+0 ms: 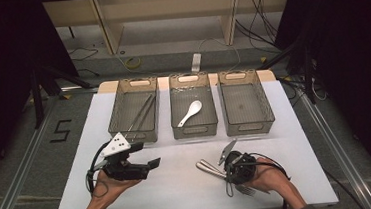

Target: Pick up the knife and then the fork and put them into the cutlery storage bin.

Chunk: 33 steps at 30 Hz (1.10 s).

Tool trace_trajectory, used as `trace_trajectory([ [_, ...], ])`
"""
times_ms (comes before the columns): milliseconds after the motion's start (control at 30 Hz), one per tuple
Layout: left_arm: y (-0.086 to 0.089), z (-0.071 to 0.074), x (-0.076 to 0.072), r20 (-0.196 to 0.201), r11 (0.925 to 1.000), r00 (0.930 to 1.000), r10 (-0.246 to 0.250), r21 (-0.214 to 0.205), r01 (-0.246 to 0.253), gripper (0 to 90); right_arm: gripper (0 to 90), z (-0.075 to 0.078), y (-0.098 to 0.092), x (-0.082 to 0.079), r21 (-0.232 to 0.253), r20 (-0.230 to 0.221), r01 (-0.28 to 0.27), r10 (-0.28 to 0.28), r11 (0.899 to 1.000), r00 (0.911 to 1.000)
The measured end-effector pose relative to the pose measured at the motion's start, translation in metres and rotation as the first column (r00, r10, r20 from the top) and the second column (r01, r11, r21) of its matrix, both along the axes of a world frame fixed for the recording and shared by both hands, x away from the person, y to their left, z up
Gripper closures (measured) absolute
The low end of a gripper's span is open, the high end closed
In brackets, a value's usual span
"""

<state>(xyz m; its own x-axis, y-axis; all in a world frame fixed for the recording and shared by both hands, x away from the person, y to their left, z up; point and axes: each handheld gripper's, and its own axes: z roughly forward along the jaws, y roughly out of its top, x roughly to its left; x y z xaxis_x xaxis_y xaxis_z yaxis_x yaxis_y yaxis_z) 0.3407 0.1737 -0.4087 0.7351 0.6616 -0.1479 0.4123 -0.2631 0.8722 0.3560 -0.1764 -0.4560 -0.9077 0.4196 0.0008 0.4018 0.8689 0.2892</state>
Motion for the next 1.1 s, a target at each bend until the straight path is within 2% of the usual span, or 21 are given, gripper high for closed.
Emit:
trace_trajectory([
  [167,0.000,0.000,0.000,-0.001,1.0000,1.0000,0.002,-0.003,-0.002,16.7,80.4,0.000,0.000,0.000,0.006,0.001,0.001,-0.001,1.000,1.0000],
  [200,0.001,0.000,0.000,0.000,1.0000,1.0000,0.003,-0.002,-0.003,16.7,80.4,0.001,0.001,-0.002,0.006,-0.013,0.029,-0.029,1.000,0.9995],
  [367,0.001,0.000,0.000,0.000,1.0000,1.0000,0.003,-0.004,-0.003,16.7,80.5,0.002,0.001,-0.002,0.012,-0.015,0.035,-0.035,0.999,0.9993],
  [400,0.001,0.000,0.000,0.000,1.0000,1.0000,0.002,-0.003,-0.002,16.7,80.5,0.003,0.001,-0.002,0.012,-0.015,0.035,-0.035,0.999,0.9993],
  [433,0.001,0.000,0.000,0.000,1.0000,1.0000,0.001,-0.004,-0.001,16.7,80.5,0.002,0.000,-0.001,0.010,0.000,0.008,-0.008,1.000,1.0000],
  [467,0.001,0.000,0.000,-0.002,1.0000,1.0000,0.000,-0.005,0.000,16.7,80.5,0.003,0.000,-0.001,0.013,-0.009,0.022,-0.022,1.000,0.9997],
  [533,0.000,0.000,0.000,-0.002,1.0000,1.0000,-0.001,-0.003,0.001,16.7,80.6,0.003,-0.001,-0.001,0.012,-0.006,0.012,-0.012,1.000,0.9999],
  [633,0.001,0.000,0.000,0.000,1.0000,1.0000,0.000,-0.003,0.000,16.7,80.7,0.003,-0.001,-0.001,0.023,0.010,0.008,-0.008,1.000,0.9999],
  [733,0.001,0.000,0.000,0.000,1.0000,1.0000,0.001,-0.005,-0.001,16.7,80.8,0.005,-0.002,0.000,0.029,0.008,0.028,-0.029,0.999,0.9996],
  [767,0.001,0.000,0.000,0.001,1.0000,1.0000,0.001,-0.005,-0.001,16.7,80.8,0.005,-0.002,0.000,0.040,0.004,0.049,-0.049,0.998,0.9988],
  [800,0.001,0.000,0.000,0.001,1.0000,1.0000,0.001,-0.005,-0.001,16.7,80.8,0.006,-0.004,0.001,0.043,0.007,0.029,-0.029,0.999,0.9995],
  [867,0.001,0.000,0.000,0.001,1.0000,1.0000,0.001,-0.006,-0.001,16.7,80.8,0.006,-0.004,0.000,0.054,0.005,0.047,-0.047,0.997,0.9989],
  [1000,0.001,0.000,0.000,0.000,1.0000,1.0000,0.002,-0.007,-0.002,16.7,80.8,0.011,-0.010,0.003,0.090,0.030,0.062,-0.065,0.994,0.9974],
  [1033,0.001,0.000,0.000,-0.001,1.0000,1.0000,0.002,-0.009,-0.002,16.7,80.8,0.012,-0.010,0.003,0.110,0.026,0.092,-0.095,0.990,0.9951],
  [1100,0.001,0.000,0.001,-0.002,0.9998,1.0000,0.005,-0.017,-0.005,16.7,80.8,0.014,-0.013,0.004,0.119,0.034,0.101,-0.105,0.988,0.9938],
])
